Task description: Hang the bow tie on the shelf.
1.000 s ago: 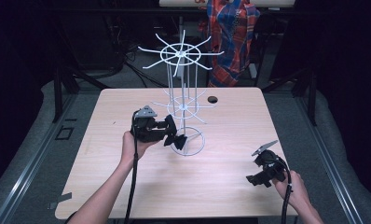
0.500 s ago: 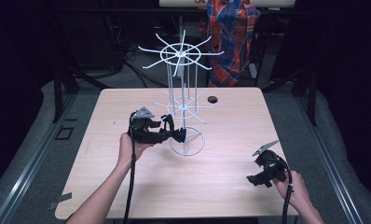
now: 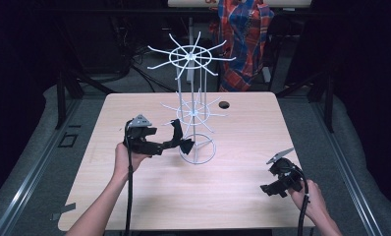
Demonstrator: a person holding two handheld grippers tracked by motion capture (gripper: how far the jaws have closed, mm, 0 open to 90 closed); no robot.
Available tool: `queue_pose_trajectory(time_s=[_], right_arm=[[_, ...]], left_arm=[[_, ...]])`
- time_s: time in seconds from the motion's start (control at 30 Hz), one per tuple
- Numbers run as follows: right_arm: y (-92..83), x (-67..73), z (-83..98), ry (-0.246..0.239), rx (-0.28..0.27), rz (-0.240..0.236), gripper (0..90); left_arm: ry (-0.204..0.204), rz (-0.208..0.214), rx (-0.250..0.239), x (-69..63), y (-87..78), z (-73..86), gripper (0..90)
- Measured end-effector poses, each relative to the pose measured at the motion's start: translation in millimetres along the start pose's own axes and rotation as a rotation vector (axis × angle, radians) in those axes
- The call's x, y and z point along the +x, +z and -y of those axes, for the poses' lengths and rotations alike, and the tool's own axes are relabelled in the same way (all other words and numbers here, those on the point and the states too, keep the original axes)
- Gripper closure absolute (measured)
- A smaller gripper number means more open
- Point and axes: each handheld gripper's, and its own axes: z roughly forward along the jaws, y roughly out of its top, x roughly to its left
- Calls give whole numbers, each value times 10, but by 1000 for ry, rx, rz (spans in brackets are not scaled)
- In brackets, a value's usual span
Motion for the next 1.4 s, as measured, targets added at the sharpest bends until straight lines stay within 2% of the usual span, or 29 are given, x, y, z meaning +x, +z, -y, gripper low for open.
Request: queue_pose_trajectory(time_s=[0.47,0.6,0.77,0.83,0.93,0.97,1.0,1.13,1.27,1.4], right_arm=[[1,4,5,3,-10,2,153],[-6,-2,-2,-11,8,8,153],[4,14,5,3,-14,11,153],[-13,-1,-5,-21,13,9,153],[-14,10,-6,-20,9,8,153],[-13,13,-5,-20,7,11,153],[-15,13,-6,-23,11,10,153],[-23,20,-11,-31,14,13,153],[-28,30,-15,-34,12,9,153],[-31,33,-18,-38,13,13,153]], left_arm=[[-35,-47,2,36,-192,103,103],[-42,-57,25,37,-234,173,86],[-36,-77,60,12,-280,262,68],[-35,-80,76,1,-293,296,60],[-37,-100,113,-15,-305,348,45],[-49,-125,135,-22,-300,367,44],[-62,-130,152,-21,-300,391,38],[-98,-122,199,20,-335,485,6],[-138,-128,200,45,-400,572,4],[-147,-134,214,56,-441,650,4]])
